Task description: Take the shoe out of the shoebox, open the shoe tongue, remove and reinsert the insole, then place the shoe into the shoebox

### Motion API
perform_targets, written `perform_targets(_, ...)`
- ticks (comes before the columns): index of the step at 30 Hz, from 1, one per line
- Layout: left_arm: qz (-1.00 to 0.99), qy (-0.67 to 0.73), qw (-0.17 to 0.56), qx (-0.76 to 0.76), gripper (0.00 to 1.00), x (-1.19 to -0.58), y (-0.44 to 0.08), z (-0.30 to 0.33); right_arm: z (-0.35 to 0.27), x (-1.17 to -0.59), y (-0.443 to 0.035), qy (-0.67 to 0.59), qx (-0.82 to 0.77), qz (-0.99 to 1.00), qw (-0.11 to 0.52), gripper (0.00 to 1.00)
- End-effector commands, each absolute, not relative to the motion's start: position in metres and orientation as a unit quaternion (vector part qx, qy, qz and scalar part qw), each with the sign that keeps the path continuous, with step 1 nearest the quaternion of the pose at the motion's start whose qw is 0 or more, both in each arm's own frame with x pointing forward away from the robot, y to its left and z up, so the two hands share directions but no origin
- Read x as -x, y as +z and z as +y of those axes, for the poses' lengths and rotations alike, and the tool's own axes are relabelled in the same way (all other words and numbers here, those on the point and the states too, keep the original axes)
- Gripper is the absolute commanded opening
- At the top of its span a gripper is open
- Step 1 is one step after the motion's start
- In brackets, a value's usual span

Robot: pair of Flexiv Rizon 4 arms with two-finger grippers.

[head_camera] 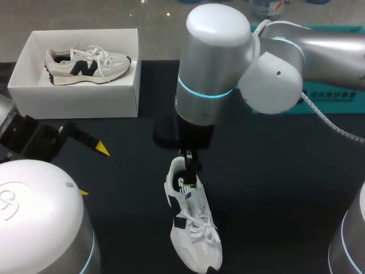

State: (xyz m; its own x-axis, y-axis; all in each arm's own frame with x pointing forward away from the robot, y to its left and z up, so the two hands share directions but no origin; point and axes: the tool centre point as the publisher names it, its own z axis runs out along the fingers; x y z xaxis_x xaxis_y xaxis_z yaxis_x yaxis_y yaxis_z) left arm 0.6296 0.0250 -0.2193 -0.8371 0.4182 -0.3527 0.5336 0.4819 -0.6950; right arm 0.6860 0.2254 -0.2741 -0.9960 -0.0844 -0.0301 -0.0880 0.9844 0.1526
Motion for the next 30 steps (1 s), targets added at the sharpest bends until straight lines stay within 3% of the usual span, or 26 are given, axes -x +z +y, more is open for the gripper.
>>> perform_targets(1,0.859,-0.425,0.067,-0.277,1.00,-0.630,-0.219,0.025,0.224,-0.693,-0.283,0.093,0.074,0.993,0.027,1.00)
perform_targets(30,0.859,-0.425,0.067,-0.277,1.00,-0.630,-0.219,0.025,0.239,-0.747,-0.333,0.098,0.103,0.990,-0.012,1.00)
